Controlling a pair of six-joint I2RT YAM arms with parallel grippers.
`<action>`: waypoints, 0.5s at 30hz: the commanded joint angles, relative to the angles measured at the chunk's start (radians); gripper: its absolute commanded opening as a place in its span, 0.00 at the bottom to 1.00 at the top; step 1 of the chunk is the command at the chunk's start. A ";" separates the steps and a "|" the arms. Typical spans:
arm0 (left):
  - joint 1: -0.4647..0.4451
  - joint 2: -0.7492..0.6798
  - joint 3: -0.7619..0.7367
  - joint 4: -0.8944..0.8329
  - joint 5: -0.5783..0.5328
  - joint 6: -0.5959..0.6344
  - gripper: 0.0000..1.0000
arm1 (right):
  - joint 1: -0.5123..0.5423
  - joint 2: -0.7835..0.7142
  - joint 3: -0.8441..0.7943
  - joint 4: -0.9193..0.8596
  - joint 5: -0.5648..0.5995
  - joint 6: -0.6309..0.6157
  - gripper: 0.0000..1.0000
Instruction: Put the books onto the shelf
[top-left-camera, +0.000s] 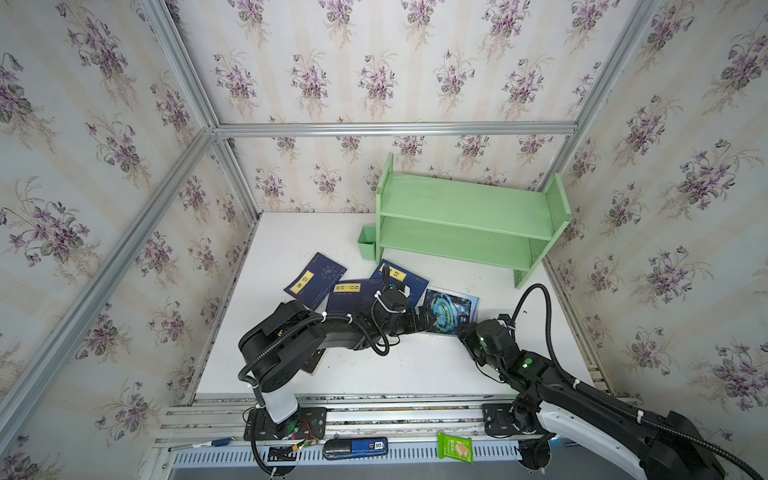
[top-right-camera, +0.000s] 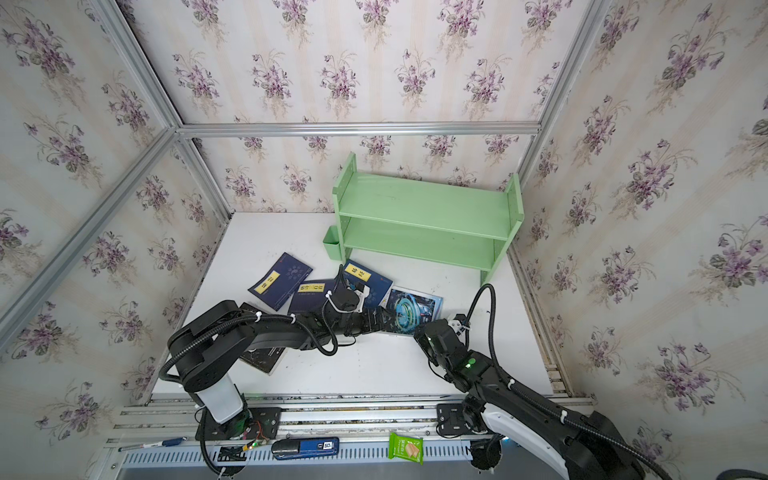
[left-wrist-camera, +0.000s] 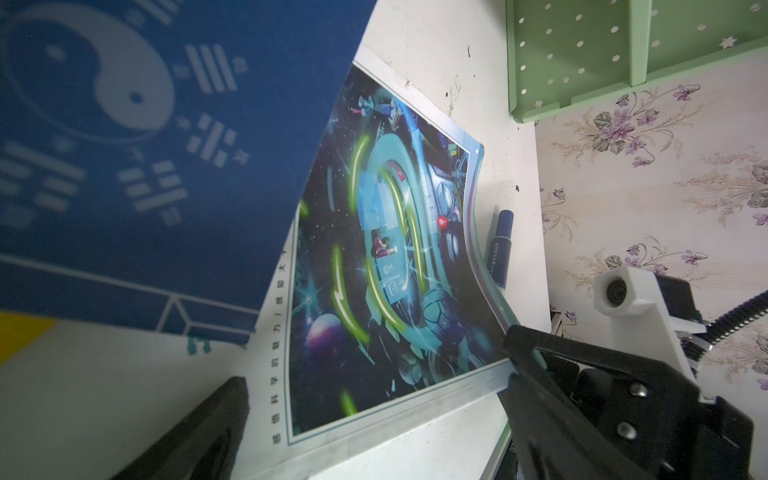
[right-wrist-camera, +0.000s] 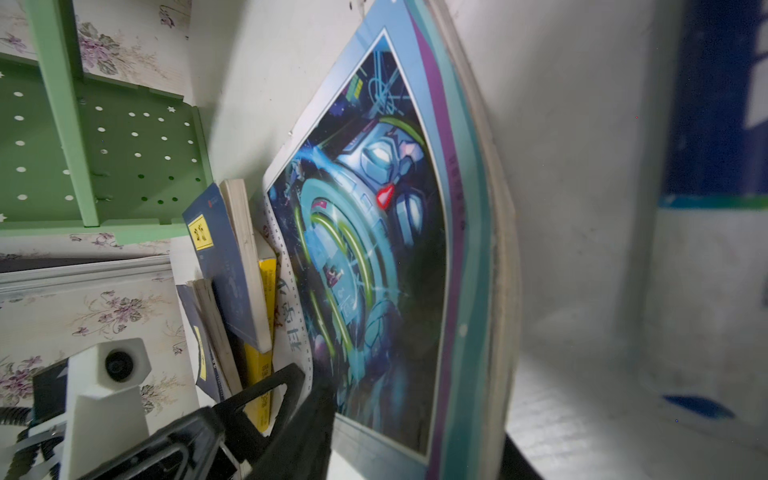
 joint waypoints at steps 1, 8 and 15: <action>0.004 -0.014 -0.012 -0.054 0.009 -0.014 0.99 | 0.000 0.015 0.010 0.044 0.015 0.035 0.28; 0.019 -0.077 -0.036 -0.076 0.012 -0.002 0.99 | 0.000 -0.034 0.058 -0.060 0.042 0.033 0.11; 0.051 -0.182 -0.053 -0.130 0.019 0.023 0.99 | 0.000 -0.177 0.150 -0.241 0.098 -0.023 0.06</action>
